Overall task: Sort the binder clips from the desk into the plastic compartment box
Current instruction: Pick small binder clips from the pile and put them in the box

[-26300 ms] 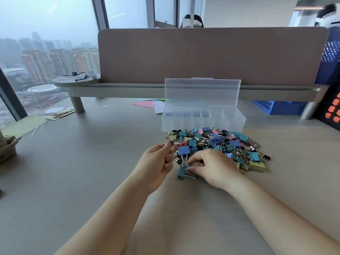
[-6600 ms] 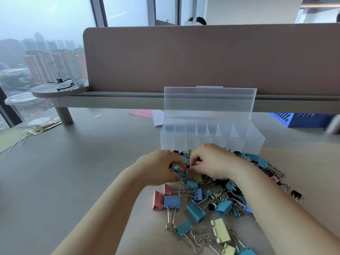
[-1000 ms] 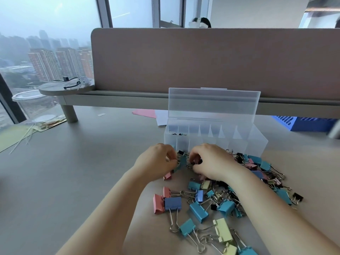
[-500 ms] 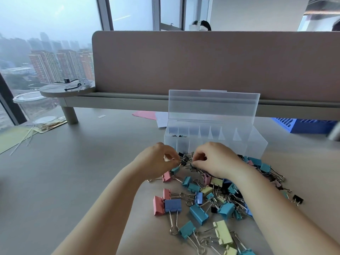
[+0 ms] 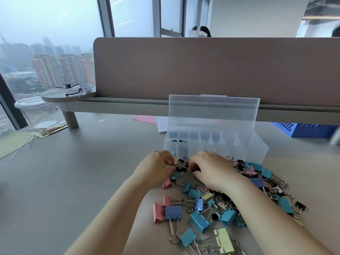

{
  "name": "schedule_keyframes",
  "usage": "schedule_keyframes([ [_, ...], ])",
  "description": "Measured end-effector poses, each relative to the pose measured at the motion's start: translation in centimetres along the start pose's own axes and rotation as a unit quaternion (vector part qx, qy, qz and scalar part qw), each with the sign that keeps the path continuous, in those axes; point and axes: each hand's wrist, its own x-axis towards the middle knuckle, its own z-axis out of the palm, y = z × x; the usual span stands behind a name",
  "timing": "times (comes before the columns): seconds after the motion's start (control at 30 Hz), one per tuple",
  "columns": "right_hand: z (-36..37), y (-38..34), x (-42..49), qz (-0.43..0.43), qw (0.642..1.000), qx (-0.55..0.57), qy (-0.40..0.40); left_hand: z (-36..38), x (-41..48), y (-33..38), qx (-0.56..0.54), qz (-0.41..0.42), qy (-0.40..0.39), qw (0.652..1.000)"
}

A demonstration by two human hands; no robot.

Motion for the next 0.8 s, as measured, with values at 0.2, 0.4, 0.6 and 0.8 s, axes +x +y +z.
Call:
schedule_keyframes([
  [0.2,-0.1,-0.1,0.1,-0.011,1.0,-0.007,0.008,-0.2,0.1,0.0,-0.028,-0.005,0.026,0.999],
  [0.4,-0.8,-0.1,0.6,0.054,0.977,0.203,0.034,-0.3,-0.1,0.2,0.053,0.014,0.053,0.997],
  [0.6,-1.0,0.6,0.9,0.156,0.88,0.448,0.017,-0.5,-0.2,0.9,0.092,0.022,-0.008,0.995],
  [0.8,-1.7,0.5,0.9,0.191,0.66,0.727,0.005,-0.1,-0.5,0.9,0.109,0.034,-0.042,0.993],
])
